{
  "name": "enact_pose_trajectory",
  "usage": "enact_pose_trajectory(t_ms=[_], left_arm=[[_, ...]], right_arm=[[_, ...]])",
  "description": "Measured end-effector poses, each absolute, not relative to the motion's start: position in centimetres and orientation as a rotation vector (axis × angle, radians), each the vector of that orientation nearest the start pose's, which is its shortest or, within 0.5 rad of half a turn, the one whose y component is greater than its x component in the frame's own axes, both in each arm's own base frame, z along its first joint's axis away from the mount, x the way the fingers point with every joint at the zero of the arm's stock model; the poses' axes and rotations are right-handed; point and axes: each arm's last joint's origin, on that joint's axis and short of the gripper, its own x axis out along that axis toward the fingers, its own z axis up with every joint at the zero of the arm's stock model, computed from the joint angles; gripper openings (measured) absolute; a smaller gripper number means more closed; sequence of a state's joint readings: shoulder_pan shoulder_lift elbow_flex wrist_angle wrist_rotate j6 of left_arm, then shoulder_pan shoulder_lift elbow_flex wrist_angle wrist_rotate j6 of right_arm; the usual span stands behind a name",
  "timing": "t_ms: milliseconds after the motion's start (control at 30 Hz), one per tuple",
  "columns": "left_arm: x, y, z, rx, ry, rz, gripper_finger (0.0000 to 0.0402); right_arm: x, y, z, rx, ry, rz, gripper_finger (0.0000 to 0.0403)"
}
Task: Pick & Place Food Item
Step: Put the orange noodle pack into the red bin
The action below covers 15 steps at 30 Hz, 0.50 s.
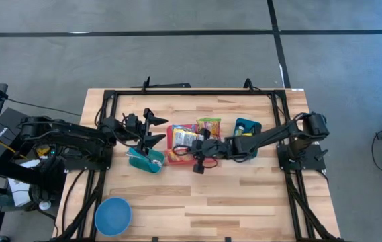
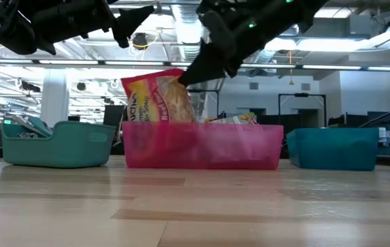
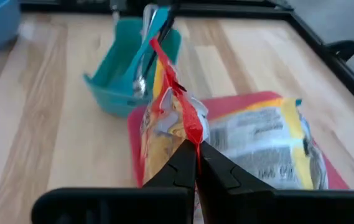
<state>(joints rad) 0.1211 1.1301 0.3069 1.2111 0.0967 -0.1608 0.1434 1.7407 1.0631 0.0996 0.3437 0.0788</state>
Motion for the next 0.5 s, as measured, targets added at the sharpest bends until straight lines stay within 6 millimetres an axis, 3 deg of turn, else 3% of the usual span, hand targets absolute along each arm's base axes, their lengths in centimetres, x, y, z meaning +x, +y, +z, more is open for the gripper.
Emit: enact_pose_trajectory(t_ms=[500], left_arm=[[20.61, 2.23, 24.00, -0.117, -0.387, -0.008, 0.0289]], right_arm=[[36.71, 3.40, 19.51, -0.064, 0.628, -0.347, 0.0000]])
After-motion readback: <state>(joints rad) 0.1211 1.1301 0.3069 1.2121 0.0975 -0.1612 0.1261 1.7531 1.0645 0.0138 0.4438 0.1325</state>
